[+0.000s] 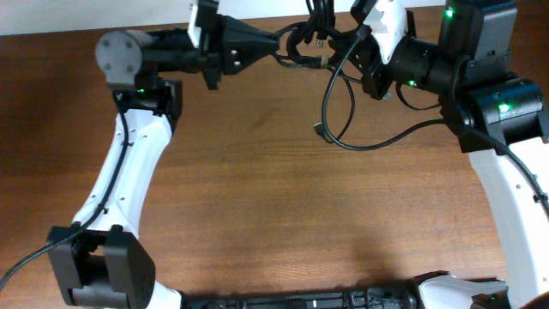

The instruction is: Untangle cables

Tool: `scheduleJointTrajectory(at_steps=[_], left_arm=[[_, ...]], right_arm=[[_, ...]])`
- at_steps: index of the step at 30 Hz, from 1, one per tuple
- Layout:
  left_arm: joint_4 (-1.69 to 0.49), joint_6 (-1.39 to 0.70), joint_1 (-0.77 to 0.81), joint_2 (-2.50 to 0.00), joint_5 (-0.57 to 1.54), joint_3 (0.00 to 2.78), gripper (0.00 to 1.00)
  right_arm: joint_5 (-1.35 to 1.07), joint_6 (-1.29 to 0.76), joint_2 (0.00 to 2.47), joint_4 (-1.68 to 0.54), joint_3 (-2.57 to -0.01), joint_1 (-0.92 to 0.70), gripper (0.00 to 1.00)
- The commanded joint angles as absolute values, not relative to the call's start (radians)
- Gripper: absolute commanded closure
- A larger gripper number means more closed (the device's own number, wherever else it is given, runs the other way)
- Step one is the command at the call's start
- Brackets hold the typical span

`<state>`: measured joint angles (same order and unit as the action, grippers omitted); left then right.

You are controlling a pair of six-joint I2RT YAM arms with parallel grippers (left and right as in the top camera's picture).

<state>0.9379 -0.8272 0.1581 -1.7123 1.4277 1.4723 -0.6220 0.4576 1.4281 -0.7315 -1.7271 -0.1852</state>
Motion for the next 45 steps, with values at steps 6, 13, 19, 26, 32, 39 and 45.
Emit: scheduleJointTrajectory(at_steps=[6,13,19,26,32,39,45], left_arm=[[1.006,-0.844,-0.082,-1.696,1.425,1.498,0.85],[1.005,-0.844,-0.044,-1.696,1.435,1.497,0.61],[0.987,-0.818,0.032,-1.697,1.469,1.495,0.09],[0.983,-0.684,0.128,-1.769,1.574,1.490,0.01],[0.930,-0.680,0.131,-1.885,1.570,1.489,0.01],[0.850,-0.680,0.168,-1.952,1.542,1.489,0.01],[0.850,-0.680,0.245,-1.972,1.574,1.489,0.01]], right_arm=[[-0.485,0.467,1.436,-0.744,-1.733,-0.156,0.96],[-0.489,0.467,1.436,-0.744,-1.733,-0.156,0.96],[-0.489,0.467,1.436,-0.743,-1.733,-0.156,0.96],[-0.561,0.467,1.436,-0.718,-1.733,-0.156,0.96],[-0.611,0.469,1.435,-0.686,-1.733,-0.156,0.96],[-0.892,0.648,1.435,-0.696,-1.733,-0.156,0.96],[-0.925,0.648,1.435,-0.693,-1.733,-0.156,0.96]])
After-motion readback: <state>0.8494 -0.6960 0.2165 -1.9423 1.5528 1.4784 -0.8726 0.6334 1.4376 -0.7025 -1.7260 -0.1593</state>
